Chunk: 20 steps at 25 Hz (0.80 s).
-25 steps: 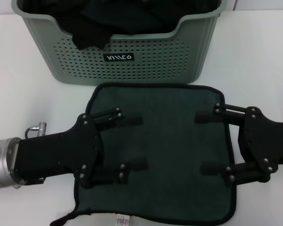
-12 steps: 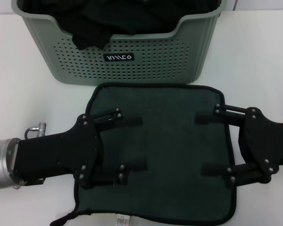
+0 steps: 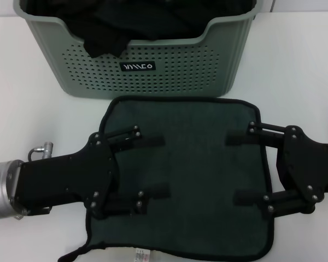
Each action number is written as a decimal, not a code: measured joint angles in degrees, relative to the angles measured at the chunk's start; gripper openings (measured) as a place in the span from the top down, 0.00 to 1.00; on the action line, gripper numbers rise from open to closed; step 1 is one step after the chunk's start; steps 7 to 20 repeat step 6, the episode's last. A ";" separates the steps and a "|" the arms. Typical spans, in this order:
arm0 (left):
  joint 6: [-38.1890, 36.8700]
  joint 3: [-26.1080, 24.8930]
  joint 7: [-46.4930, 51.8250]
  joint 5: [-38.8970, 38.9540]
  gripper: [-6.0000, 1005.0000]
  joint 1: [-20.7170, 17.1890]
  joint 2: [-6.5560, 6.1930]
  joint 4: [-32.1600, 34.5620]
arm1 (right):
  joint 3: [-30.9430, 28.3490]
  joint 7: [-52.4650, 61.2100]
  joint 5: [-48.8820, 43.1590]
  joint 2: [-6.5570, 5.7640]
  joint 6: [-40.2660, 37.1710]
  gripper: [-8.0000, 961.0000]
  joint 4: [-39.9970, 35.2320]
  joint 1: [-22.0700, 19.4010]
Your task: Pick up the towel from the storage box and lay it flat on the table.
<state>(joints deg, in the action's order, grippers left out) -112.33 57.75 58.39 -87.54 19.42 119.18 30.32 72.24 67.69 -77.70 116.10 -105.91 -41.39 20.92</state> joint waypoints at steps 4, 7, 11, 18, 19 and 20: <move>0.00 0.00 0.76 0.00 0.24 0.00 0.00 0.25 | 0.00 0.06 0.00 0.00 0.00 0.08 0.00 0.00; 0.00 0.00 0.77 0.00 0.24 0.00 0.00 0.26 | 0.01 0.07 0.00 0.00 0.00 0.08 0.00 0.00; 0.00 0.00 0.77 0.00 0.24 0.00 0.00 0.26 | 0.01 0.07 0.00 0.00 0.00 0.08 0.00 0.00; 0.00 0.00 0.77 0.00 0.24 0.00 0.00 0.26 | 0.01 0.07 0.00 0.00 0.00 0.08 0.00 0.00; 0.00 0.00 0.77 0.00 0.24 0.00 0.00 0.26 | 0.01 0.07 0.00 0.00 0.00 0.08 0.00 0.00; 0.00 0.00 0.77 0.00 0.24 0.00 0.00 0.26 | 0.01 0.07 0.00 0.00 0.00 0.08 0.00 0.00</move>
